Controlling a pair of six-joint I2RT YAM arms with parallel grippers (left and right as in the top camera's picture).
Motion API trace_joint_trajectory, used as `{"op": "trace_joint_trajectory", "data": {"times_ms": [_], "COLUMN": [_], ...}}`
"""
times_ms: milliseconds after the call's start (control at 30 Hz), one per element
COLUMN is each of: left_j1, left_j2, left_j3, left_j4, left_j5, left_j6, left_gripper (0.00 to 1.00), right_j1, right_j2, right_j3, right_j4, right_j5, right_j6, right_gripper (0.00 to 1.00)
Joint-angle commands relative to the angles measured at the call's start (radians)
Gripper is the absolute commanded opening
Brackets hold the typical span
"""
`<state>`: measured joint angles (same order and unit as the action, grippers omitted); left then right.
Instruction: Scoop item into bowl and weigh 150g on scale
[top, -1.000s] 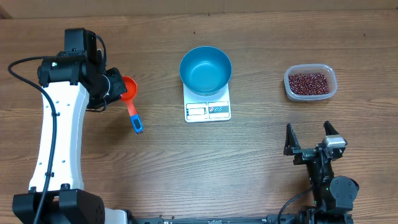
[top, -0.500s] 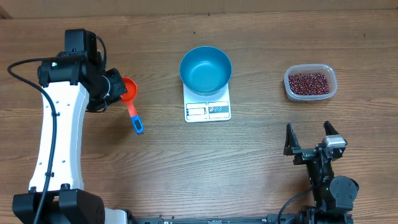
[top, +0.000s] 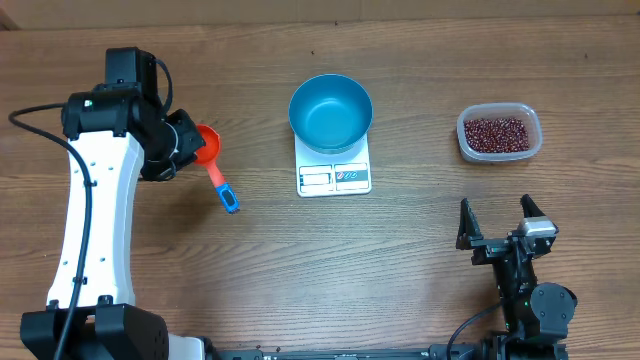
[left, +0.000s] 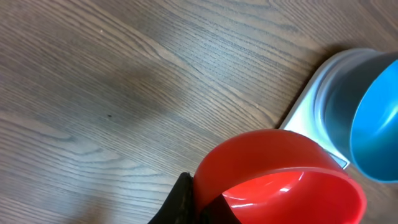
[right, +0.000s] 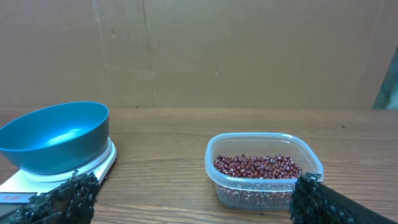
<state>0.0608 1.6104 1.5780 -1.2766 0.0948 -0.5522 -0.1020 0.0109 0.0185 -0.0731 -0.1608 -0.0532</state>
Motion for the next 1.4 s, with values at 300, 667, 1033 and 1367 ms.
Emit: {"op": "trace_joint_trajectory", "data": {"times_ms": [300, 667, 1033, 1367], "left_j1": [-0.143, -0.247, -0.356, -0.383], "left_j2": [-0.019, -0.019, -0.019, -0.019], "left_j3": [0.008, 0.008, 0.008, 0.008], "left_j4": [-0.015, 0.023, 0.029, 0.048], "left_j5": [0.007, 0.048, 0.051, 0.053], "left_j6": [-0.347, -0.51, -0.707, -0.817], "left_gripper": [0.04, 0.04, 0.04, 0.04], "right_j1": [0.006, 0.006, 0.006, 0.006], "right_j2": [-0.008, -0.008, -0.008, -0.008], "right_j3": [-0.011, -0.011, -0.01, -0.008], "right_j4": [0.06, 0.047, 0.234, 0.262], "right_j5": [-0.01, -0.249, -0.418, -0.334], "right_j6": [0.0, 0.0, 0.168, 0.425], "right_gripper": [1.0, 1.0, 1.0, 1.0]}}
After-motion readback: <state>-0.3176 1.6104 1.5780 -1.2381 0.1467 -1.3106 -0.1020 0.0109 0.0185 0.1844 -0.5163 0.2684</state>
